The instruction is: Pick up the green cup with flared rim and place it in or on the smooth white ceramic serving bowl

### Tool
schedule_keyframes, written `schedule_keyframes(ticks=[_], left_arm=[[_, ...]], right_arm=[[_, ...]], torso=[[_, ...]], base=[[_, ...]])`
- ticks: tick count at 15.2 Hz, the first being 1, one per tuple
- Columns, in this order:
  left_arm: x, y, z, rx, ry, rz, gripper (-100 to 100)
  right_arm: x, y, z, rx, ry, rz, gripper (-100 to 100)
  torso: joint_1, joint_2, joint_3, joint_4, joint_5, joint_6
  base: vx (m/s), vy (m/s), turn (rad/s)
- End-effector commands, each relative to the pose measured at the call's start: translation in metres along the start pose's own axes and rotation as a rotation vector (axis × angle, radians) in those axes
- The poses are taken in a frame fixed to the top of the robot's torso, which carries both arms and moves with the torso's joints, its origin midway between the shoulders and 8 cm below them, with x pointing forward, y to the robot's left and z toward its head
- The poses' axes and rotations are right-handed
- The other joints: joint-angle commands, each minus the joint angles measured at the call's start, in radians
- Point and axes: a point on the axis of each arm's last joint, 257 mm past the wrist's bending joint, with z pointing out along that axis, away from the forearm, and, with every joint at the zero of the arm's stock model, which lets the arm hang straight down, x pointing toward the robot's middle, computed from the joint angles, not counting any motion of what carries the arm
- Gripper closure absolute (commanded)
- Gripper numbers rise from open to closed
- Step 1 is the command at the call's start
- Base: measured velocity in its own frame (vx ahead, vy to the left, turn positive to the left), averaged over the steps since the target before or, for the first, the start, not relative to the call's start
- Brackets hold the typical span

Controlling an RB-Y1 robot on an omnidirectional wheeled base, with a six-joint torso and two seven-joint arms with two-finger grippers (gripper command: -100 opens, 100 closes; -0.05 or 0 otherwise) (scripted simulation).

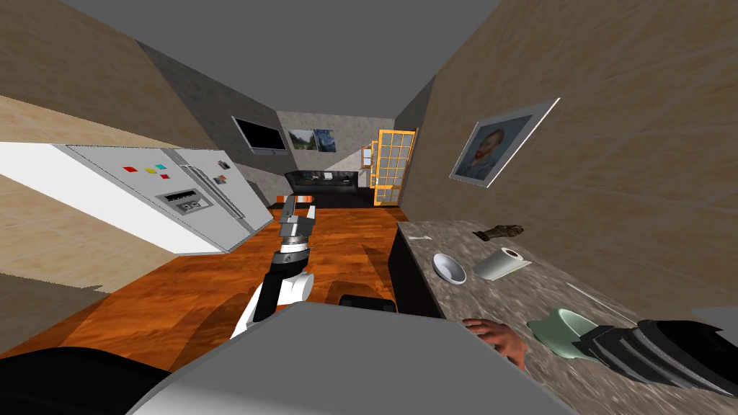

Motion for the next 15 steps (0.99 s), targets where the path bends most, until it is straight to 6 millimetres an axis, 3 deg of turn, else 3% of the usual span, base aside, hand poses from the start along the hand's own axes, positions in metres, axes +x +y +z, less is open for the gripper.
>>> schedule_keyframes(ticks=[1, 8, 15], left_arm=[[0.0, 0.0, 0.0, 0.0, 0.0, 0.0, 0], [0.0, 0.0, 0.0, 0.0, 0.0, 0.0, 0], [0.0, 0.0, 0.0, 0.0, 0.0, 0.0, 0]], right_arm=[[0.0, 0.0, 0.0, 0.0, 0.0, 0.0, 100], [-0.016, 0.002, -0.017, -0.005, 0.006, -0.019, 100], [0.001, -0.022, -0.03, -0.004, 0.007, -0.008, 100]], torso=[[0.0, 0.0, 0.0, 0.0, 0.0, 0.0], [-0.001, 0.0, 0.0, 0.001, 0.001, 0.001], [-0.002, 0.011, 0.007, 0.003, 0.002, 0.003]], base=[[0.0, 0.0, 0.0], [0.004, -0.008, -0.045], [-0.082, -0.019, 0.01]])
